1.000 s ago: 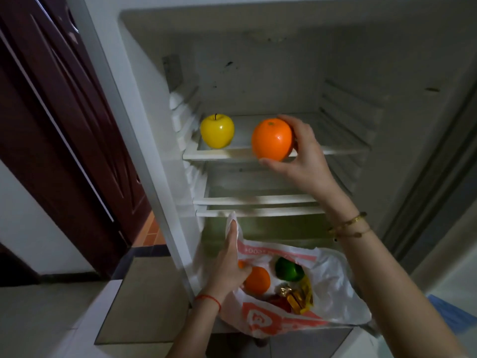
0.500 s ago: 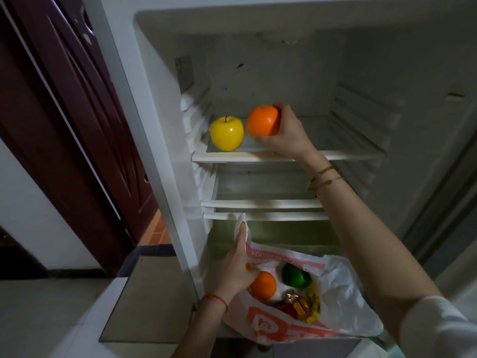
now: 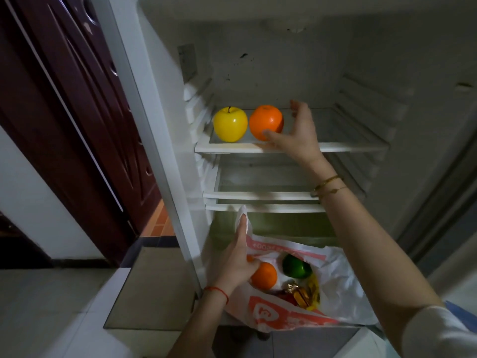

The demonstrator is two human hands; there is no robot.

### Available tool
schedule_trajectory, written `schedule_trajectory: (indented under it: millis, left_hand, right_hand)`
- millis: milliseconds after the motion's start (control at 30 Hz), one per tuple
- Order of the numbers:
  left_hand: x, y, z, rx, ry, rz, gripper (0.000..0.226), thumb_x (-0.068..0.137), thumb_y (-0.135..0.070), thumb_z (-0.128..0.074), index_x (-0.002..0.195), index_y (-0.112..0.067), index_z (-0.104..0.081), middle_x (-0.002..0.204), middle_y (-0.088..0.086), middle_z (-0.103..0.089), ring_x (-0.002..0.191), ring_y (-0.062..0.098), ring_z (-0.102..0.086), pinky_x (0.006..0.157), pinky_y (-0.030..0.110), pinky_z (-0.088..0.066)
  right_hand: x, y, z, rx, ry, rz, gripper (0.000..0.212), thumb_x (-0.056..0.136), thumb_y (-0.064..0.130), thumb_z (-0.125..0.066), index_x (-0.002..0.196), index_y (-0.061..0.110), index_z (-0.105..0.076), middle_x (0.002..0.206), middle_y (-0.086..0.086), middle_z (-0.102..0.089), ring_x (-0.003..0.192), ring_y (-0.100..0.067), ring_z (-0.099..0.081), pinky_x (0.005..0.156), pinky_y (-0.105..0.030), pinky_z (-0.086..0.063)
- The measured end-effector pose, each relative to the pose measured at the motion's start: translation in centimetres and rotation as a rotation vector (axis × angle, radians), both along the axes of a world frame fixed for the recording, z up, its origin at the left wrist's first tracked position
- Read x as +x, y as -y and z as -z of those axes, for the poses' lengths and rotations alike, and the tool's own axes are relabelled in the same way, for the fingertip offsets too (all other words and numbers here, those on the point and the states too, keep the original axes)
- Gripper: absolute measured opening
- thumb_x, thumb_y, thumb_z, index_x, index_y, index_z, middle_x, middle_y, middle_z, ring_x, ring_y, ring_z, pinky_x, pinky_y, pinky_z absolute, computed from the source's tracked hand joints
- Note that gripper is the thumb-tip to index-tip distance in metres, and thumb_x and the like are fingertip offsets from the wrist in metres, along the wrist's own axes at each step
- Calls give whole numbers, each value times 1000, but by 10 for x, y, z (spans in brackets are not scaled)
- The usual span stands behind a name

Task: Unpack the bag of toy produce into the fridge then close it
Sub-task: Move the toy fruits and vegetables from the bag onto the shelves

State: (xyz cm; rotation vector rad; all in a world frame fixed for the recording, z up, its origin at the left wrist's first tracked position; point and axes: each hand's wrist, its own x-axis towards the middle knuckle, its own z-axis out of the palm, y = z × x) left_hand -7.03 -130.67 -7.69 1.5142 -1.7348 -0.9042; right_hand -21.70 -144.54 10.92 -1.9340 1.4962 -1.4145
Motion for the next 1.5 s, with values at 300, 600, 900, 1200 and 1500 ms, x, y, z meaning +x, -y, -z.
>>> schedule_trajectory:
  millis: [300, 600, 900, 1200, 1500]
  left_hand:
    - [-1, -12, 2, 12, 20, -14, 112, 84, 2, -62, 149, -41, 18, 149, 5, -40, 57, 1, -54, 49, 11, -44]
    - [1, -26, 1, 17, 60, -41, 108, 89, -6, -63, 142, -49, 22, 124, 9, -56, 60, 8, -56, 49, 11, -47]
    - [8, -28, 11, 43, 84, -53, 114, 90, -13, -63, 126, -67, 30, 105, -2, -57, 68, 12, -63, 53, 19, -51]
    - [11, -27, 6, 96, 30, -54, 111, 90, -12, -64, 134, -62, 25, 117, -5, -55, 81, 12, -65, 64, 23, -57]
    - [7, -21, -2, 30, 30, 35, 110, 86, -1, -61, 148, -42, 21, 151, 6, -34, 71, 10, -59, 49, 16, -42]
  right_hand:
    - [-30, -90, 119, 452, -251, -444, 15, 90, 25, -65, 81, 14, -71, 75, 1, -72, 69, -15, -68, 69, -30, -56]
    - [-14, -124, 229, 905, -761, -340, 77, 81, 68, -57, 137, 18, -41, 130, -1, -48, 123, -20, -47, 109, -34, -35]
    - [10, -99, 304, 829, -773, -132, 113, 76, 69, -62, 153, 7, -8, 157, -17, -18, 146, -38, -20, 113, -46, -35]
    - [-2, -92, 304, 841, -400, -185, 115, 43, 84, -63, 140, 26, -40, 137, 0, -49, 131, -23, -45, 113, -39, -36]
    - [-40, -110, 226, 863, 306, -383, 36, 86, 28, -71, 119, 27, -57, 116, -1, -66, 109, -17, -63, 102, -42, -50]
